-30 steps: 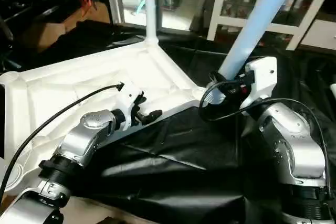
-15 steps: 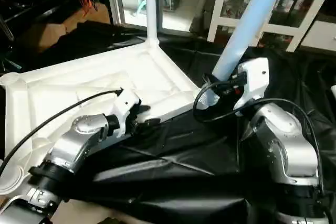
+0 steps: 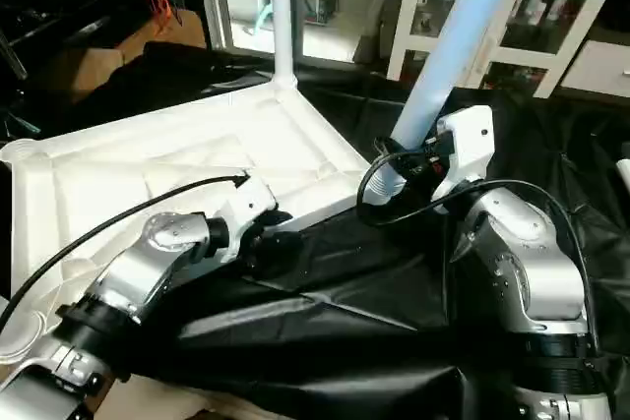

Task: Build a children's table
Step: Insert table leg to table base

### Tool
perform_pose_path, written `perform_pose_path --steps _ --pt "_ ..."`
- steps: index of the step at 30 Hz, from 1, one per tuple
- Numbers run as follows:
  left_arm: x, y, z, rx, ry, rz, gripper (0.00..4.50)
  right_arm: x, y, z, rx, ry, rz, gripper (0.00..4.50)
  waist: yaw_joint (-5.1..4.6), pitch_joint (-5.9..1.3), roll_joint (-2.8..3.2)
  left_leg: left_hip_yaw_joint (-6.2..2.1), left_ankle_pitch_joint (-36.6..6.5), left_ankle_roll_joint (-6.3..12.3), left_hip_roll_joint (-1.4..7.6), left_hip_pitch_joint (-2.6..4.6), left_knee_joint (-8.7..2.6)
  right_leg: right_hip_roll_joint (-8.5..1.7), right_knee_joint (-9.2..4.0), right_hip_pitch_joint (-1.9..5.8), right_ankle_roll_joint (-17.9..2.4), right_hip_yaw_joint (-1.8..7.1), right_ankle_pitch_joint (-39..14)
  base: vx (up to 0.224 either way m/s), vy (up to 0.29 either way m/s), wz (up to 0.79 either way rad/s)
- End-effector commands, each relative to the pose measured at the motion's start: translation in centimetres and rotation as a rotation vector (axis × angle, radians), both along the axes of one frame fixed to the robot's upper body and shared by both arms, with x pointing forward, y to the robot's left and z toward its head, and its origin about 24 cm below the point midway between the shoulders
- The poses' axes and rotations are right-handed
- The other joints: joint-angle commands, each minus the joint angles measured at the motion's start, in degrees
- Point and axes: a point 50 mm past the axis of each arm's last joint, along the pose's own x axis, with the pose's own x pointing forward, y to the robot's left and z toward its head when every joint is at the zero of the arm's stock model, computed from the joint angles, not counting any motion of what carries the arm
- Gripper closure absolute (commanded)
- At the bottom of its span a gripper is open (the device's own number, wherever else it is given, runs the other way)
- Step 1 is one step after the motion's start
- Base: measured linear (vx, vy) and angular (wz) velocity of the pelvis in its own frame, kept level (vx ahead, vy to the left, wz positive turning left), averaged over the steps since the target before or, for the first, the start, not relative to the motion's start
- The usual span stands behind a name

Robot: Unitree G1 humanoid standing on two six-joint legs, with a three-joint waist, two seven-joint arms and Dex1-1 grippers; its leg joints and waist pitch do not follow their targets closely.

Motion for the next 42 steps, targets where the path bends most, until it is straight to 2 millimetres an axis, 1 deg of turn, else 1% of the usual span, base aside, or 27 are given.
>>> perform_pose_path --steps 1,3,4,5,9,10,11,12,13,15,16,17,18,19,21,23,24,26,28,29,31,32,34,37,39,41,42 --pt "-0.7 0.3 -1.9 0.080 0.066 -0.028 3.31 0.2 -0.2 1.0 -0.003 -0.043 -0.004 2.66 -0.04 -4.14 -0.85 -1.46 -4.95 2.59 2.05 1.75 -3.70 -3.25 -4.45 2.39 -13.88 2.09 3.22 0.000 0.000 0.00" --pt "-1.0 0.2 -1.9 0.081 0.083 -0.066 3.43 0.2 -0.3 1.0 -0.003 -0.046 -0.005 2.66 -0.02 -4.38 -0.81 -1.45 -3.48 3.18 2.00 1.64 -3.54 -3.21 -4.16 2.45 -14.17 2.06 5.39 0.000 0.000 0.00" --pt "-1.3 0.1 -1.9 0.084 0.095 -0.101 3.43 0.2 -0.3 1.1 -0.003 -0.047 -0.005 2.66 0.02 -4.43 -0.96 -1.45 -3.05 3.46 2.01 1.65 -3.52 -3.21 -4.11 2.46 -14.28 2.05 6.10 0.000 0.000 0.00" --pt "-1.5 0.3 -2.0 0.095 0.105 -0.131 3.63 0.2 -0.3 1.1 -0.002 -0.049 -0.004 2.66 0.16 -4.44 -0.78 -1.45 -2.54 3.92 2.02 1.64 -3.48 -3.23 -4.03 2.36 -14.52 2.01 6.75 0.000 0.000 0.00" --pt "-2.2 1.0 -2.0 0.097 0.106 -0.228 3.76 0.4 -0.5 1.2 0.001 -0.053 -0.005 2.66 0.33 -4.41 -0.86 -1.43 -2.78 4.06 2.10 1.73 -3.62 -3.26 -4.05 2.28 -14.38 1.96 5.60 0.000 0.000 0.00" --pt "-2.3 1.1 -2.0 0.096 0.100 -0.242 3.83 0.4 -0.6 1.3 0.002 -0.054 -0.005 2.66 0.30 -4.43 -0.85 -1.40 -2.55 4.10 2.09 1.70 -3.60 -3.25 -4.04 2.29 -14.41 1.97 5.98 0.000 0.000 0.00" --pt "-2.5 1.2 -2.0 0.094 0.093 -0.268 4.06 0.4 -0.6 1.3 0.005 -0.055 -0.006 2.66 0.34 -4.51 -0.96 -1.43 -2.02 4.28 2.14 1.71 -3.60 -3.28 -3.96 2.33 -14.42 1.96 6.67 0.000 0.000 0.00" --pt "-2.9 1.6 -1.9 0.079 0.097 -0.296 4.06 0.5 -0.7 1.3 0.010 -0.054 -0.008 2.66 0.39 -4.58 -0.87 -1.40 -1.53 4.37 2.11 1.68 -3.56 -3.25 -3.77 2.38 -14.48 1.95 7.42 0.000 0.000 0.00" --pt "-3.2 1.9 -1.9 0.073 0.102 -0.315 4.12 0.5 -0.7 1.2 0.013 -0.052 -0.009 2.66 0.42 -4.67 -1.13 -1.36 0.05 5.22 2.11 1.67 -3.49 -3.20 -3.55 2.31 -14.60 1.92 9.50 0.000 0.000 0.00" --pt "-3.6 3.3 -2.3 0.130 0.086 -0.310 4.16 0.3 -0.8 0.6 0.025 -0.034 -0.010 2.66 0.49 -4.68 -1.13 -1.32 0.39 5.80 2.10 1.60 -3.46 -3.32 -3.51 2.31 -14.52 1.93 9.68 0.000 0.000 0.00" --pt "-3.7 3.6 -2.4 0.144 0.084 -0.304 4.34 0.2 -0.8 0.5 0.030 -0.029 -0.009 2.66 0.41 -4.65 -1.37 -1.25 0.39 5.94 2.09 1.60 -3.46 -3.25 -3.55 2.28 -14.40 1.95 9.66 0.000 0.000 0.00" --pt "-3.8 4.1 -2.5 0.163 0.085 -0.296 4.42 0.0 -0.8 0.3 0.040 -0.021 -0.007 2.66 0.44 -4.56 -1.40 -1.22 0.29 6.01 2.16 1.68 -3.54 -3.20 -3.54 2.21 -14.18 1.93 9.11 0.000 0.000 0.00" --pt "-3.8 4.5 -2.6 0.175 0.083 -0.285 4.45 -0.2 -0.8 0.0 0.050 -0.012 -0.002 2.66 0.48 -4.56 -1.29 -1.22 0.20 5.96 2.17 1.71 -3.53 -3.22 -3.52 2.19 -14.13 1.93 8.78 0.000 0.000 0.00" --pt "-3.8 4.9 -2.7 0.187 0.078 -0.276 4.46 -0.4 -0.8 -0.3 0.060 -0.004 0.006 2.66 0.48 -4.47 -1.61 -1.19 -0.19 5.88 2.21 1.71 -3.62 -3.25 -3.61 2.21 -14.00 1.94 7.84 0.000 0.000 0.00" --pt "-3.7 6.8 -2.9 0.254 0.057 -0.243 4.48 -1.2 -0.7 -1.6 0.088 0.043 0.038 2.66 0.60 -4.42 -1.51 -1.25 -0.80 5.56 2.23 1.64 -3.68 -3.33 -3.78 2.18 -13.41 1.99 6.73 0.000 0.000 0.00" --pt "-3.6 7.4 -2.9 0.274 0.045 -0.227 4.48 -1.5 -0.6 -2.0 0.096 0.055 0.047 2.66 0.48 -4.38 -1.48 -1.31 -1.97 4.85 2.33 1.78 -3.90 -3.26 -3.91 2.12 -13.04 1.96 6.09 0.000 0.000 0.00" --pt "-3.6 7.7 -2.8 0.268 0.046 -0.217 4.48 -1.6 -0.6 -2.4 0.111 0.063 0.051 2.66 0.40 -4.36 -1.47 -1.33 -2.23 4.51 2.36 1.85 -3.95 -3.17 -3.90 2.07 -13.06 1.93 5.91 0.000 0.000 0.00" --pt "-3.6 8.2 -2.5 0.259 0.032 -0.206 4.48 -1.8 -0.4 -2.9 0.131 0.078 0.057 2.66 -0.01 -4.23 -1.83 -1.29 -3.59 3.62 2.22 1.75 -4.10 -3.18 -4.03 2.09 -13.16 1.96 4.36 0.000 0.000 0.00" --pt "-3.6 8.5 -2.3 0.246 0.024 -0.206 4.48 -1.9 -0.3 -3.4 0.137 0.091 0.059 2.66 -0.36 -4.08 -1.79 -1.27 -5.24 2.96 2.20 1.74 -4.22 -3.32 -4.33 2.09 -13.05 2.03 1.69 0.000 0.000 0.00" --pt "-3.6 8.6 -1.7 0.179 0.010 -0.196 4.48 -2.1 -0.3 -4.0 0.140 0.110 0.056 2.66 -0.47 -4.05 -1.77 -1.27 -5.82 2.30 2.23 1.83 -4.25 -3.27 -4.41 2.03 -13.02 2.10 0.42 0.000 0.000 0.00" --pt "-3.9 8.9 -1.2 0.140 0.022 -0.215 4.01 -2.2 -0.5 -4.2 0.141 0.116 0.049 2.66 -0.56 -4.02 -1.79 -1.25 -5.57 2.12 2.16 1.72 -4.29 -3.25 -4.38 2.02 -13.08 2.11 0.37 0.000 0.000 0.00" --pt "-4.1 9.0 -1.0 0.117 0.030 -0.221 3.89 -2.2 -0.6 -4.3 0.141 0.115 0.045 2.66 -0.60 -4.07 -1.77 -1.25 -5.52 2.04 2.23 1.89 -4.33 -3.14 -4.38 1.92 -13.16 2.14 0.60 0.000 0.000 0.00" --pt "-4.2 9.1 -0.8 0.105 0.033 -0.225 3.86 -2.3 -0.7 -4.3 0.140 0.114 0.043 2.66 -0.69 -4.05 -1.71 -1.22 -5.23 2.27 2.24 1.95 -4.34 -2.97 -4.23 1.79 -13.32 2.14 1.69 0.000 0.000 0.00" --pt "-4.4 8.0 0.7 0.011 0.006 -0.249 3.54 -2.4 -1.0 -4.1 0.144 0.111 0.032 2.66 -0.48 -4.02 -1.66 -1.10 -5.61 2.07 2.36 2.15 -4.35 -3.07 -4.22 1.71 -13.77 2.20 1.20 0.000 0.000 0.00" --pt "-4.5 7.4 1.1 -0.015 -0.002 -0.258 3.43 -2.5 -1.1 -4.1 0.144 0.111 0.030 2.66 -0.41 -4.06 -1.66 -1.13 -4.65 2.23 2.42 2.15 -4.36 -3.01 -4.11 1.72 -13.88 2.19 2.58 0.000 0.000 0.00" --pt "-4.3 6.5 1.5 -0.052 -0.034 -0.247 3.17 -2.6 -1.0 -4.0 0.147 0.111 0.029 2.66 -0.18 -4.11 -1.85 -1.03 -3.49 2.99 2.32 2.08 -4.24 -2.98 -4.00 1.78 -14.00 2.21 4.89 0.000 0.000 0.00" --pt "-4.2 6.4 1.6 -0.056 -0.037 -0.246 3.05 -2.6 -1.0 -4.0 0.147 0.111 0.029 2.66 -0.18 -4.11 -1.85 -1.03 -3.49 2.99 2.32 2.08 -4.24 -2.98 -4.00 1.78 -14.00 2.21 4.89 0.000 0.000 0.00"
